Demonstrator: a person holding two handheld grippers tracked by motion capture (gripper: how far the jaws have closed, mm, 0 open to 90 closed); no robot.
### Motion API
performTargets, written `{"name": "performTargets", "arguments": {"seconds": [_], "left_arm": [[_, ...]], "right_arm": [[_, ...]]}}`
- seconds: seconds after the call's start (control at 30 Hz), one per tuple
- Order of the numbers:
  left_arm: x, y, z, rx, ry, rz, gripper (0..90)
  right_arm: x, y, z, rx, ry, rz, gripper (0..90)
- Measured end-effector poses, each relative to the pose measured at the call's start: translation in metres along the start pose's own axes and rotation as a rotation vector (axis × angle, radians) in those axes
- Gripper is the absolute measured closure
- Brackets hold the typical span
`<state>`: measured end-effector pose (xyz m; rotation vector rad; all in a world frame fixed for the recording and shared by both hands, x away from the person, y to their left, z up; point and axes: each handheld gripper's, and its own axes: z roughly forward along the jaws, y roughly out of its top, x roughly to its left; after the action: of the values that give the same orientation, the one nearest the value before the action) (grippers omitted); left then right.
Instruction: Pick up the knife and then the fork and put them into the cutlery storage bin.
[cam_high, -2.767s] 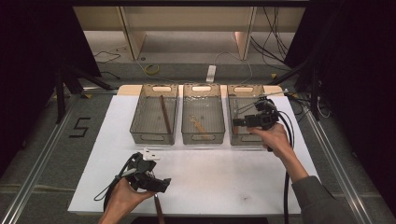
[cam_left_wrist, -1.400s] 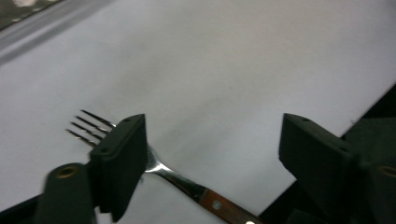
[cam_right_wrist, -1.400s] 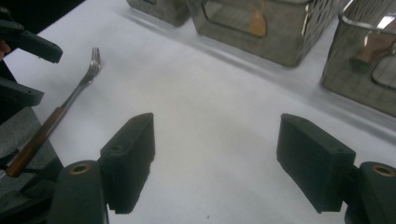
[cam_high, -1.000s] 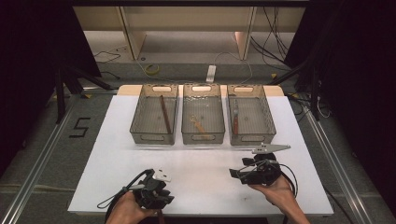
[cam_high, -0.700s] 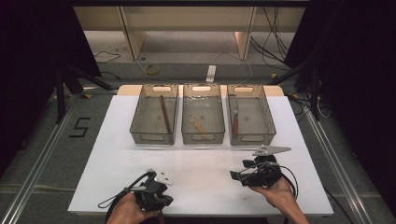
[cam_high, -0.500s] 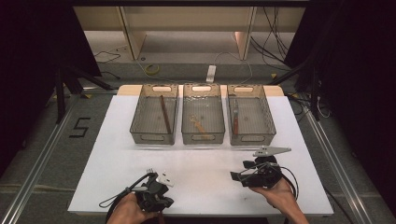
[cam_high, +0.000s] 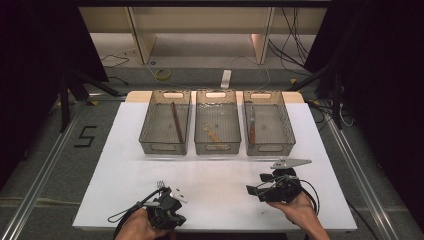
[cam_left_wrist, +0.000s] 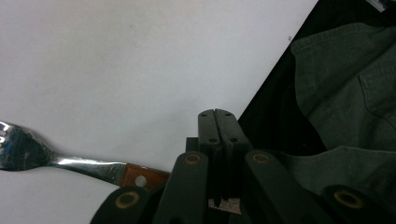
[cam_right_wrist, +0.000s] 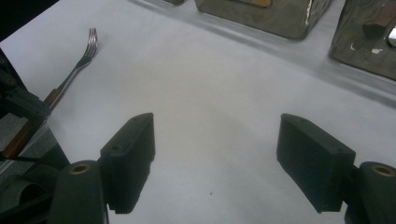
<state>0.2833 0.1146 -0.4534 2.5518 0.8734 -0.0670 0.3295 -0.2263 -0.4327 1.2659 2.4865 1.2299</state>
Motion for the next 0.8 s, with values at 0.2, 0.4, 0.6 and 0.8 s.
{"name": "performTargets", "arguments": {"seconds": [0.2, 0.4, 0.6, 0.8], "left_arm": [[0.0012, -0.0018, 0.0018, 0.038, -0.001, -0.002, 89.1], [0.0042, -0.0044, 0.0031, 0.080, 0.031, -0.012, 89.1], [0.0067, -0.0051, 0.0036, 0.095, 0.032, -0.022, 89.0], [0.0092, -0.0062, 0.0020, 0.105, 0.039, -0.028, 89.0]], "right_arm": [[0.0006, -0.0013, -0.0004, 0.000, 0.007, -0.001, 28.7], [0.0005, -0.0013, -0.0008, -0.004, 0.009, 0.000, 28.7], [0.0006, -0.0014, -0.0015, -0.004, 0.011, 0.002, 28.7], [0.0011, -0.0010, -0.0020, -0.007, 0.012, 0.000, 28.7]]}}
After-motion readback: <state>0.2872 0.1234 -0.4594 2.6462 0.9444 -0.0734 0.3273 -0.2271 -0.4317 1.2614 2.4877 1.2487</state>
